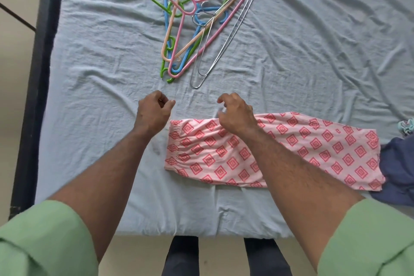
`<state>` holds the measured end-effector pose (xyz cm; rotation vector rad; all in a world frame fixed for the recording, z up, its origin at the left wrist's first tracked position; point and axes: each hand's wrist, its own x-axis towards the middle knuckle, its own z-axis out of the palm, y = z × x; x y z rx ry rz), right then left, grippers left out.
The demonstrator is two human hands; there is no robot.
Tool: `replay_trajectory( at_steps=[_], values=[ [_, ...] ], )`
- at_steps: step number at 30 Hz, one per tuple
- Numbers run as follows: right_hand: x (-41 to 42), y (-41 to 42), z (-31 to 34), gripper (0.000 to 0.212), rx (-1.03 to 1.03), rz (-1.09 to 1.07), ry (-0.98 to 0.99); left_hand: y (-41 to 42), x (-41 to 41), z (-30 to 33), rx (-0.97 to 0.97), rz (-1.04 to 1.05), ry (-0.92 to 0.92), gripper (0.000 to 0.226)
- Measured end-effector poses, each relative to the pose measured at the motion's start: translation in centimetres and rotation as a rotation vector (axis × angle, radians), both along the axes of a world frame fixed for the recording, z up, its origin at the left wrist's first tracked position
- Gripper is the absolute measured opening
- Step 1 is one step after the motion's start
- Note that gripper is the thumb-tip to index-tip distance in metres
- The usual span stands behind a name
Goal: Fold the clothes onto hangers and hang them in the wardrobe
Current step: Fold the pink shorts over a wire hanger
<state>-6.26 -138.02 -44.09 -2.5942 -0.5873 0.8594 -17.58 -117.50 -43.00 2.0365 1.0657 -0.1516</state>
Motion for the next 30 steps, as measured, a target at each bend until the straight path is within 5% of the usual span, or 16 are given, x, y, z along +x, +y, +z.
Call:
replay_trajectory(
  at_steps=[8,11,16,27,30],
  values=[
    [4.5,6.2,0.4,0.031,0.018,0.049,-0.024,3.9,4.0,1.1,-0.08,0.012,-0.014,0.02],
    [4.5,7.6,0.2,0.028,-0.002,0.082,0.035,4.0,4.0,0.5,-0.127,-0.044,0.223,0.028],
    [1.4,7.7,-1.3,0.026,-0.042,0.117,0.152,1.7,0.9,-1.2,-0.247,-0.221,0.658,0.073],
    [-2.8,2.1,-1.6,0.032,0.057,0.087,0.05,-2.0,-2.0,-3.3,-0.358,0.071,0.411,0.036],
    [-2.7,-1.6,-1.1,0.033,0.061,-0.046,-0.007,-3.2,-1.7,-2.0,-0.111,-0.052,0.447,0.055]
  ],
)
